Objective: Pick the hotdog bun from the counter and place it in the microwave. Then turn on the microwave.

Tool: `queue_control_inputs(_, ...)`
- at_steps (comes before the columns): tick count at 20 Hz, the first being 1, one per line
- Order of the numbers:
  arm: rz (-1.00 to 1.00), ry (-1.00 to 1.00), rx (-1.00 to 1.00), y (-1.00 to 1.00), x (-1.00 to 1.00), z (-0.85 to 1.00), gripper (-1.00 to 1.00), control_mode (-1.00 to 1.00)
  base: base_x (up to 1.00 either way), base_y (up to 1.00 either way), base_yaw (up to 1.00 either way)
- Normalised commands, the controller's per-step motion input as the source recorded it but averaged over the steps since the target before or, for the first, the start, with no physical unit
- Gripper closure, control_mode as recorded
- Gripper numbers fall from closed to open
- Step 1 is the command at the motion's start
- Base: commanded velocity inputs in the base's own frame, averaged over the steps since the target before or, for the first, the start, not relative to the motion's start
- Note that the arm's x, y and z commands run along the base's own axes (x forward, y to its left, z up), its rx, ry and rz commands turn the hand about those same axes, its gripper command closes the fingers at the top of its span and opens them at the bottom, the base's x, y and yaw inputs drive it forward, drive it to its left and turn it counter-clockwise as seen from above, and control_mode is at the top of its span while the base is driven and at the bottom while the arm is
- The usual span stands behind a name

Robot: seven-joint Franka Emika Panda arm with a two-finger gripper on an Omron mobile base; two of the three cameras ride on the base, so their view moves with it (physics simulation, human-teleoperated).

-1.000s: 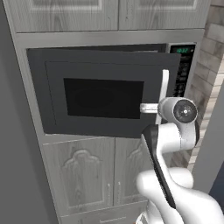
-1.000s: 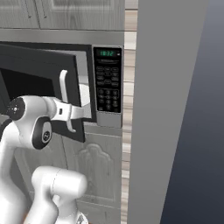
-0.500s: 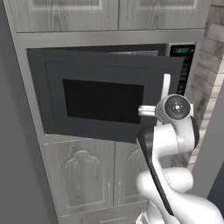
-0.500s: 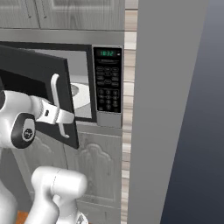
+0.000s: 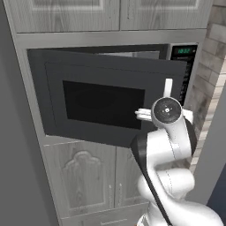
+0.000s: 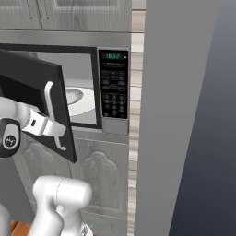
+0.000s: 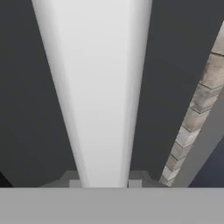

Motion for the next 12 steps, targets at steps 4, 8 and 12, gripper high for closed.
queue_control_inputs(4,-0.07,-0.22,-0.02,0.0,-0.39,0.0,1.0,-1.0,0.0,0.0,0.0)
queue_control_inputs(8,-0.05,-0.23,-0.03,0.0,-0.33,0.0,1.0,-1.0,0.0,0.0,0.0)
queue_control_inputs(12,-0.04,-0.19,-0.03,0.01,-0.29,0.0,-1.0,-1.0,0.0,0.0,0.0)
